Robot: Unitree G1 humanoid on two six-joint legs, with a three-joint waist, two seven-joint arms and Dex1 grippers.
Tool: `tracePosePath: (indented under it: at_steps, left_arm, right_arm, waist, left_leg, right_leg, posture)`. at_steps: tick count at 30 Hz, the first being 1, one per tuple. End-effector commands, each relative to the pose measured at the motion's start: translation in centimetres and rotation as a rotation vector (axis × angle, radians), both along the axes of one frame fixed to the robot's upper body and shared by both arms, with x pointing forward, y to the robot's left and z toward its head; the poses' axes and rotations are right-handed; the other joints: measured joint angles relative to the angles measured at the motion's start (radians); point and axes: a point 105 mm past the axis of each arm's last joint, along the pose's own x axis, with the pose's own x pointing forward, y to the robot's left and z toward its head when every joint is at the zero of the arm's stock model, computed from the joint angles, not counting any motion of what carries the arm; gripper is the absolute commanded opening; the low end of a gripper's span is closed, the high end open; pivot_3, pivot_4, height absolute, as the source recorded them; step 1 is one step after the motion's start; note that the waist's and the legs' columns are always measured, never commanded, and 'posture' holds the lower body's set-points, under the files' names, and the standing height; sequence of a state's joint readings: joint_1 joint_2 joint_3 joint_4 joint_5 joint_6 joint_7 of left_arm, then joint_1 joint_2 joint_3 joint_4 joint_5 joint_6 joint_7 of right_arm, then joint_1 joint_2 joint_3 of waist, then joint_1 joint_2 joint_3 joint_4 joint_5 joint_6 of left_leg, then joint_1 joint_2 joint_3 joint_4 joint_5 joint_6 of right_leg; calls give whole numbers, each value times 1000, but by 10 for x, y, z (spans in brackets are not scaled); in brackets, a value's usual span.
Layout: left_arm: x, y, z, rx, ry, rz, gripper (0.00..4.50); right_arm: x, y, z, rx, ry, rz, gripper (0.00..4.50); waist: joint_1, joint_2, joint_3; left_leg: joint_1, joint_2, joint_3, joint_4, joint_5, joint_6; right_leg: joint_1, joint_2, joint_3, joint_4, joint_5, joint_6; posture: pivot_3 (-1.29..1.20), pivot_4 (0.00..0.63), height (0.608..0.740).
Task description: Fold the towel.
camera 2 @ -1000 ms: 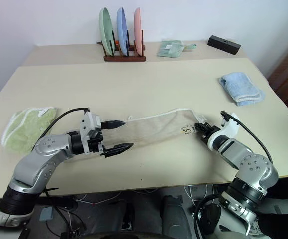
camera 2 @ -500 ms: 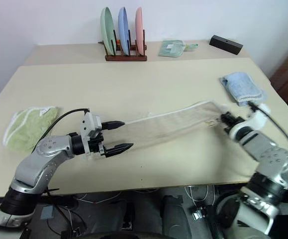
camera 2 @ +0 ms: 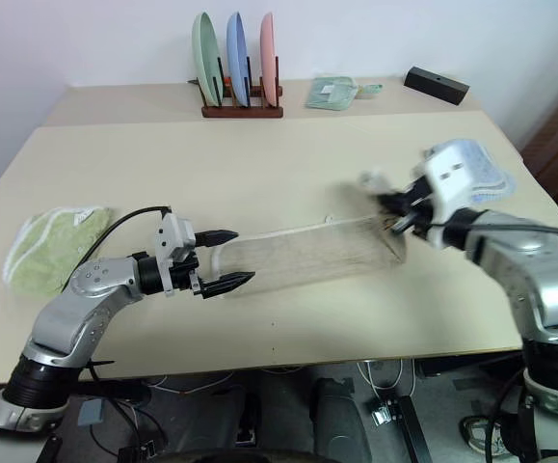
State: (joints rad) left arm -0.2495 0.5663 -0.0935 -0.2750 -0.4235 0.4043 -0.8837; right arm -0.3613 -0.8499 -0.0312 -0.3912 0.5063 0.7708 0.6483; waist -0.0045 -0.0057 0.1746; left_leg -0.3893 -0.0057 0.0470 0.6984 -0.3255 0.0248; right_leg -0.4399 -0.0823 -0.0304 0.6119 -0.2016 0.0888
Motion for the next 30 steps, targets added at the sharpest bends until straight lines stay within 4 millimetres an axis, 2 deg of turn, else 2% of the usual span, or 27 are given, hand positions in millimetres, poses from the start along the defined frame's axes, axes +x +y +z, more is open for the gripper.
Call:
tracePosePath:
  at_steps: [1,5,8,11,20,24,26,27,28,30]
  left_arm:
    - [2,1,11,-11,-57,10,4500]
    - [1,1,11,-11,-59,21,4500]
    - [0,3,10,-11,-57,27,4500]
    - [-1,4,9,-6,-56,31,4500]
    - [-1,5,8,0,-52,29,4500]
    - [-1,4,8,0,-50,25,4500]
    - [0,4,7,1,-51,23,4500]
    - [0,3,7,1,-52,23,4500]
    - [0,3,7,1,-52,22,4500]
    - [0,2,7,1,-54,22,4500]
  right_arm:
    - [0,13,-24,-137,8,34,26]
    - [0,8,-53,-243,27,48,26]
    - [-4,4,-61,-257,42,76,26]
    - [-7,-2,-62,-269,49,88,26]
    - [-8,-29,-47,-299,14,76,26]
    - [-15,-23,-50,-289,25,134,26]
    - [-23,-9,-57,-264,52,191,26]
    - [-25,-3,-60,-254,63,209,601]
    - [-28,2,-62,-245,72,226,864]
    - [-33,13,-60,-216,69,262,1799]
  waist:
    - [1,0,0]
    - [14,-1,0]
    - [18,-1,0]
    - [17,-1,0]
    - [18,-1,0]
    - [17,-1,0]
    - [17,-1,0]
    - [17,-1,0]
    - [17,-1,0]
    - [17,-1,0]
  left_leg:
    - [0,0,0,0,0,0]
    - [-1,-1,0,1,0,0]
    - [-1,-1,0,1,0,0]
    - [-1,-1,1,1,0,0]
    - [0,-1,0,1,0,0]
    - [0,-1,0,1,0,0]
    - [0,-1,0,1,0,0]
    - [0,-1,0,1,0,0]
    - [0,-1,0,1,0,0]
    - [0,-1,0,1,0,0]
  right_leg:
    - [0,-1,0,0,0,0]
    - [0,-2,0,-1,-1,-1]
    - [0,-2,0,-1,-1,-1]
    - [0,-1,0,-1,-1,-1]
    - [0,-1,0,-1,-1,-1]
    - [0,-1,0,-1,0,-1]
    - [0,-1,0,-1,0,-1]
    - [0,-1,0,0,0,-1]
    - [0,-1,0,0,0,-1]
    - [0,-1,0,0,0,-1]
  posture:
    - [0,150,740]
    - [0,150,740]
    - [0,150,740]
    - [0,150,740]
    - [0,150,740]
    - [0,150,740]
    - [0,150,740]
    - [0,150,740]
    - [0,150,740]
    - [0,150,740]
